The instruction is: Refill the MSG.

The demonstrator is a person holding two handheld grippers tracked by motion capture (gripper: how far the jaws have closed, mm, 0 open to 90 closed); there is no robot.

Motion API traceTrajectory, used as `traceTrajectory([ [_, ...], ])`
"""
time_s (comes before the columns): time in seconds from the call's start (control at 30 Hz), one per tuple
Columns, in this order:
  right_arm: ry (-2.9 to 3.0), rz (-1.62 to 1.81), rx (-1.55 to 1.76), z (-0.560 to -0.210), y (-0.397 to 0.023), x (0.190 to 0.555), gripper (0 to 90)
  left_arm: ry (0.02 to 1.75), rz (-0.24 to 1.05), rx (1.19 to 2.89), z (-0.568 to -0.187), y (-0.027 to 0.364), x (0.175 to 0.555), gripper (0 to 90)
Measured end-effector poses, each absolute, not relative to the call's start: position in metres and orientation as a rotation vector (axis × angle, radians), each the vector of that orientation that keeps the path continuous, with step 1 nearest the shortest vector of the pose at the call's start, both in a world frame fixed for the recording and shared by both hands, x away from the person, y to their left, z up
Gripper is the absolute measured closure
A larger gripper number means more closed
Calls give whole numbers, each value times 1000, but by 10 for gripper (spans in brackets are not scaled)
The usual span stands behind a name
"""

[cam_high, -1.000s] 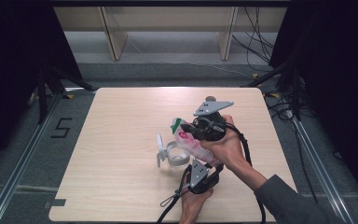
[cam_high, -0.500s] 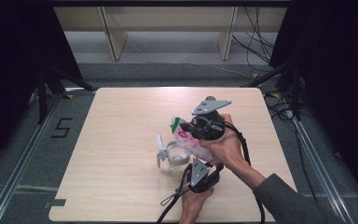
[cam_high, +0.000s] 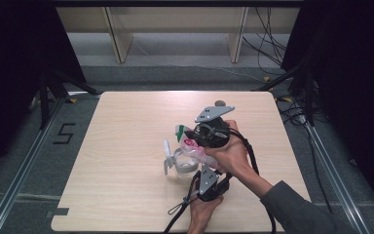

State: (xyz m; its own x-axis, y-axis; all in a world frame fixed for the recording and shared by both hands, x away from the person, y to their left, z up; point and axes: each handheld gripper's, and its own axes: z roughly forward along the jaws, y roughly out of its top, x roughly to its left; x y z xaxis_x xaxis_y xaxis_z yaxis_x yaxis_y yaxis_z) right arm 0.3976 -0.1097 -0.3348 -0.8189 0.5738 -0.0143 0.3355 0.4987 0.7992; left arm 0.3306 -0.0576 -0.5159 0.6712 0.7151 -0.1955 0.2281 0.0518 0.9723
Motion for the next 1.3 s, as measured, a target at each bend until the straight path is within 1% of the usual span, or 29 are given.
traceTrajectory([
  [1.03, 2456, 1279, 771, -340, -106, 404, 900, 814, 457, 1521, -515, -57, 331, 721],
  [1.07, 2462, 1274, 817, -340, -106, 402, 900, 813, 454, 1519, -516, -57, 332, 721],
  [1.1, 2460, 1263, 769, -341, -106, 404, 900, 816, 453, 1522, -516, -57, 331, 721],
  [1.2, 2465, 1261, 809, -340, -106, 403, 900, 815, 455, 1518, -515, -58, 331, 721],
  [1.3, 2455, 1256, 780, -342, -104, 403, 900, 813, 453, 1512, -515, -59, 331, 721],
])
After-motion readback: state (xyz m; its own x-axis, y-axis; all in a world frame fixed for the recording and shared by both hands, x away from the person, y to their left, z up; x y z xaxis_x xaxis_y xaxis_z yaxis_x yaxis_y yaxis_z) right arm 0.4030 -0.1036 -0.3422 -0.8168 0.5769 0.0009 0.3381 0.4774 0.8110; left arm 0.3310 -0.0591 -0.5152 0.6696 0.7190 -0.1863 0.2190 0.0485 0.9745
